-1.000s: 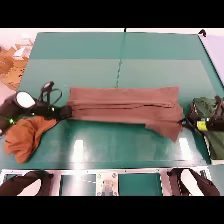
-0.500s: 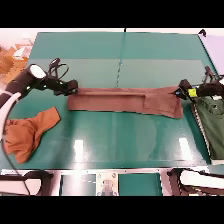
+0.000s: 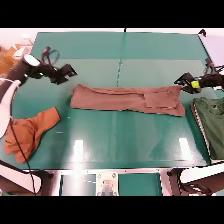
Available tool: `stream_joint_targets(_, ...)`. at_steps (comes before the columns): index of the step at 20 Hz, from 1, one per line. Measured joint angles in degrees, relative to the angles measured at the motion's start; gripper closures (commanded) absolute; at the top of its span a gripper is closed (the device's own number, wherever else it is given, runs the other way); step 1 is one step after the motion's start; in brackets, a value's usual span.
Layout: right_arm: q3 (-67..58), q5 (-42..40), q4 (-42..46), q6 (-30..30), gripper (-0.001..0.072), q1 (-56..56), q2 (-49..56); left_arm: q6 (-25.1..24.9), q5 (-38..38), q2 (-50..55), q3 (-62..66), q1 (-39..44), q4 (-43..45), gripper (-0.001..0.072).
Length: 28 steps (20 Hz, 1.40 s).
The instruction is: Fold the shirts.
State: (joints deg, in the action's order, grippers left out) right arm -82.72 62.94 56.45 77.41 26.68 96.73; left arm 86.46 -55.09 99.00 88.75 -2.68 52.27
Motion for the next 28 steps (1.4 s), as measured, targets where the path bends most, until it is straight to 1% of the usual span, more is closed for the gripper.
stream_joint_targets(2,-1.2,3.5,0.6,-3.5,0.0055,3.0,1.1,0.8,-5.8,0.3,3.6,-2.3,0.0,0.0013)
stream_joint_targets(5,-2.1,9.8,-0.1,-8.2,0.0055,6.2,4.5,1.3,-11.9,0.5,6.2,-3.3,-0.5,0.0013)
stream_joint_targets(7,-2.4,13.5,-1.7,-11.1,0.0055,7.1,7.6,1.4,-13.6,0.5,7.0,-3.3,-0.6,0.0013)
stream_joint_targets(11,-2.6,18.6,-9.2,-15.6,0.006,7.3,13.1,1.4,-15.5,0.5,7.6,-1.8,-1.1,0.0014)
stream_joint_targets(12,-2.8,19.1,-9.9,-16.2,0.0102,6.8,14.0,1.1,-15.7,0.5,7.7,-1.2,-1.1,0.0014)
stream_joint_targets(13,-2.8,19.2,-10.3,-16.7,0.0178,6.4,14.7,0.8,-15.8,0.5,7.8,-0.4,-1.4,0.0033)
stream_joint_targets(14,-2.8,19.3,-10.6,-17.1,0.0446,5.9,15.3,0.7,-15.9,0.5,7.8,0.5,-1.5,0.0183)
stream_joint_targets(15,-2.8,19.1,-10.5,-17.3,0.0601,5.5,15.8,0.4,-15.8,0.5,7.8,1.4,-1.6,0.0361)
stream_joint_targets(16,-2.9,19.3,-10.8,-17.5,0.0695,5.3,16.3,0.0,-15.6,0.5,7.8,2.4,-1.6,0.0478)
stream_joint_targets(17,-3.2,19.1,-10.3,-17.6,0.0697,4.9,16.3,-0.6,-15.4,0.5,7.8,3.6,-1.6,0.059)
stream_joint_targets(18,-3.5,19.3,-10.6,-17.7,0.0698,4.9,16.5,-1.2,-14.9,0.5,7.8,4.9,-1.7,0.0686)
stream_joint_targets(22,-7.0,20.6,-10.2,-17.4,0.0699,4.4,16.5,-3.9,-11.2,0.7,7.8,10.9,-2.0,0.0684)
stream_joint_targets(25,-11.2,24.9,-11.0,-15.8,0.0698,3.2,14.5,-5.1,-5.2,2.6,7.7,17.6,-2.2,0.0685)
stream_joint_targets(28,-15.6,29.8,-11.8,-13.2,0.0698,0.7,9.9,-5.6,1.8,6.8,7.7,25.8,-3.3,0.0684)
